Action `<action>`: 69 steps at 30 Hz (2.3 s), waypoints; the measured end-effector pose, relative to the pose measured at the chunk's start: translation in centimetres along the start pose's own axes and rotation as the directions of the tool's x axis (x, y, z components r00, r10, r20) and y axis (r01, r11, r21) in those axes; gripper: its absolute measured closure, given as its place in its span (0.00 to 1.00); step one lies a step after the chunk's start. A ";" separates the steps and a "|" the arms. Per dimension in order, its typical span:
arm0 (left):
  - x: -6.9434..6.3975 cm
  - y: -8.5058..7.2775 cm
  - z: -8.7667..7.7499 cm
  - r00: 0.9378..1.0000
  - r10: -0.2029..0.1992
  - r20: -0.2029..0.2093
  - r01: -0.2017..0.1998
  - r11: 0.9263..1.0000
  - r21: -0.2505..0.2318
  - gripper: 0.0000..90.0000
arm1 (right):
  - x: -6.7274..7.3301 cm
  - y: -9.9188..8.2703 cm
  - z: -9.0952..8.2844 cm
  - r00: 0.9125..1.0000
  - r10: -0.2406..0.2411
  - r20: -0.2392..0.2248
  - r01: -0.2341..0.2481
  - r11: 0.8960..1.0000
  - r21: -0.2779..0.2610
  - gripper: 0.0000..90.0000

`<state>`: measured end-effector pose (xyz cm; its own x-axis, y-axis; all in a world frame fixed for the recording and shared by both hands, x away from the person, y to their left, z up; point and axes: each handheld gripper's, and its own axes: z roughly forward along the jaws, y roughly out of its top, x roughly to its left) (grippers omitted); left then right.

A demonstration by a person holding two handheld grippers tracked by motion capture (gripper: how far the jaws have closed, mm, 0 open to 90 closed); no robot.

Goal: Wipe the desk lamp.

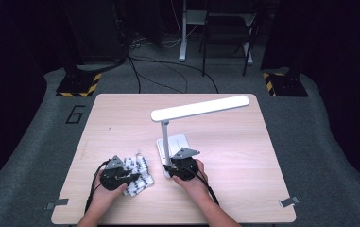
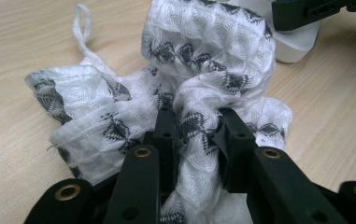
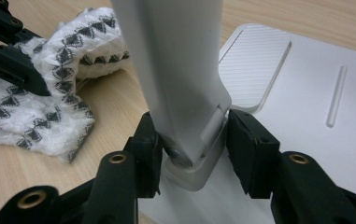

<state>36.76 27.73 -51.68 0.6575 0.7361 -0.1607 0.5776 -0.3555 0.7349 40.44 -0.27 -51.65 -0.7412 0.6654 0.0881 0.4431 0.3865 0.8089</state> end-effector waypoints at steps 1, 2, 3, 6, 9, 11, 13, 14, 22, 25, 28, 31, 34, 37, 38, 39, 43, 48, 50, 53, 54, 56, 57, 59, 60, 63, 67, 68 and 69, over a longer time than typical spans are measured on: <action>0.0 0.0 0.0 1.000 0.001 -0.001 -0.001 1.000 0.000 0.80 | 0.1 0.0 0.0 1.000 -0.004 0.002 0.004 1.000 0.001 0.65; -0.1 0.1 0.0 1.000 0.002 -0.006 -0.002 1.000 0.002 0.80 | 0.1 0.0 0.0 1.000 -0.023 0.013 0.023 1.000 -0.004 0.66; 0.0 0.1 0.0 1.000 0.006 -0.005 -0.006 1.000 0.002 0.80 | 0.3 0.0 0.0 0.999 -0.033 0.006 0.033 0.999 -0.004 0.67; 0.0 0.3 0.1 1.000 0.004 -0.012 -0.004 1.000 0.001 0.80 | 0.8 -0.2 -0.2 0.999 -0.045 0.010 0.045 0.999 -0.003 0.70; -0.1 0.5 0.2 1.000 -0.007 -0.027 0.007 1.000 -0.012 0.80 | 1.0 -0.3 -0.4 0.998 -0.064 0.009 0.064 0.998 0.000 0.71; -0.1 0.7 0.3 1.000 0.001 -0.027 -0.001 1.000 -0.007 0.80 | 1.1 -0.4 -0.5 0.996 -0.084 0.012 0.084 0.996 -0.004 0.72; -0.3 0.8 0.5 0.999 -0.006 -0.031 0.006 1.000 -0.019 0.80 | 1.4 -0.5 -0.7 0.997 -0.075 0.015 0.075 0.997 -0.001 0.72; -0.3 0.9 0.5 1.000 0.002 -0.021 -0.002 1.000 -0.009 0.80 | 1.4 -0.6 -0.8 0.996 -0.090 0.014 0.090 0.996 0.002 0.73; -1.6 1.8 2.0 0.999 0.050 0.007 -0.050 0.999 0.003 0.80 | 2.4 -1.0 -1.3 0.994 -0.106 0.020 0.105 0.994 0.007 0.75; -1.9 2.1 2.5 0.999 0.054 0.005 -0.054 0.999 0.009 0.80 | 2.5 -1.2 -1.3 0.994 -0.111 0.020 0.111 0.994 -0.009 0.73; -2.3 2.2 2.8 0.998 0.062 -0.014 -0.062 0.998 0.006 0.80 | 2.6 -1.1 -1.1 0.992 -0.127 0.026 0.128 0.991 -0.025 0.68; -2.6 2.2 2.8 0.998 0.065 -0.014 -0.065 0.998 0.011 0.80 | 2.9 -1.1 -0.8 0.986 -0.152 0.062 0.154 0.988 -0.019 0.75; -2.7 2.2 2.9 0.997 0.069 -0.026 -0.069 0.998 0.011 0.80 | 2.8 -1.0 -0.8 0.988 -0.141 0.063 0.142 0.990 -0.015 0.75; -2.5 2.6 3.2 0.997 0.071 -0.039 -0.071 0.997 0.021 0.81 | 3.0 -1.0 -0.8 0.990 -0.125 0.062 0.126 0.992 -0.012 0.76; -2.3 2.8 3.5 0.996 0.071 -0.051 -0.070 0.997 0.016 0.81 | 3.0 -1.0 -0.9 0.990 -0.128 0.061 0.129 0.992 -0.013 0.76; -2.1 3.0 3.6 0.997 0.062 -0.045 -0.061 0.998 0.026 0.81 | 3.0 -1.0 -0.9 0.988 -0.141 0.057 0.142 0.990 -0.012 0.76; -1.1 3.8 4.2 0.998 0.044 -0.055 -0.043 0.999 0.018 0.81 | 3.2 -1.1 -0.9 0.988 -0.142 0.053 0.143 0.990 -0.013 0.76; 0.9 4.2 4.4 0.995 -0.005 -0.102 0.004 1.000 -0.015 0.82 | 3.1 -1.2 -1.1 0.989 -0.138 0.058 0.140 0.990 -0.019 0.76; 1.6 4.3 4.4 0.993 -0.024 -0.120 0.022 1.000 -0.018 0.82 | 3.3 -1.3 -1.3 0.991 -0.122 0.050 0.123 0.992 -0.010 0.76; 2.4 4.6 4.5 0.989 -0.031 -0.142 0.029 0.999 -0.019 0.82 | 3.2 -1.3 -1.4 0.990 -0.132 0.052 0.133 0.991 -0.008 0.76; 2.5 4.7 4.6 0.988 -0.030 -0.148 0.028 0.999 -0.016 0.82 | 3.4 -1.4 -1.5 0.992 -0.117 0.050 0.117 0.993 -0.005 0.76; 2.6 4.9 4.7 0.987 -0.030 -0.161 0.027 0.999 -0.023 0.82 | 3.3 -1.5 -1.6 0.990 -0.130 0.044 0.131 0.991 -0.003 0.76; 2.6 4.9 4.7 0.987 -0.036 -0.160 0.033 0.999 -0.023 0.82 | 3.2 -1.5 -1.6 0.990 -0.138 0.043 0.138 0.990 -0.006 0.76; 2.7 4.9 4.7 0.988 -0.036 -0.151 0.034 0.999 -0.021 0.83 | 3.3 -1.5 -1.7 0.989 -0.140 0.039 0.140 0.990 -0.001 0.76; 2.6 4.9 4.7 0.988 -0.033 -0.154 0.031 0.999 -0.019 0.83 | 3.3 -1.5 -1.7 0.990 -0.138 0.040 0.138 0.990 -0.001 0.76; 2.2 4.7 4.6 0.988 -0.011 -0.153 0.010 1.000 -0.010 0.85 | 3.4 -1.6 -1.7 0.991 -0.126 0.044 0.126 0.992 0.000 0.76; 1.0 4.3 4.6 0.995 0.036 -0.098 -0.037 0.999 -0.006 0.85 | 3.6 -1.6 -1.6 0.991 -0.126 0.044 0.127 0.992 -0.009 0.74; 0.5 4.1 4.6 0.994 0.042 -0.098 -0.043 0.999 -0.007 0.85 | 3.5 -1.5 -1.5 0.990 -0.133 0.040 0.133 0.991 -0.006 0.74; 0.5 4.1 4.6 0.994 0.042 -0.098 -0.043 0.999 -0.007 0.85 | 3.7 -1.6 -1.5 0.993 -0.113 0.036 0.113 0.994 -0.004 0.74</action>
<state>41.71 23.99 -51.73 0.6310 0.7731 -0.0643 0.5451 -0.3828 0.7459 36.26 0.63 -51.71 -0.7677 0.6404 -0.0248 0.3548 0.4569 0.8157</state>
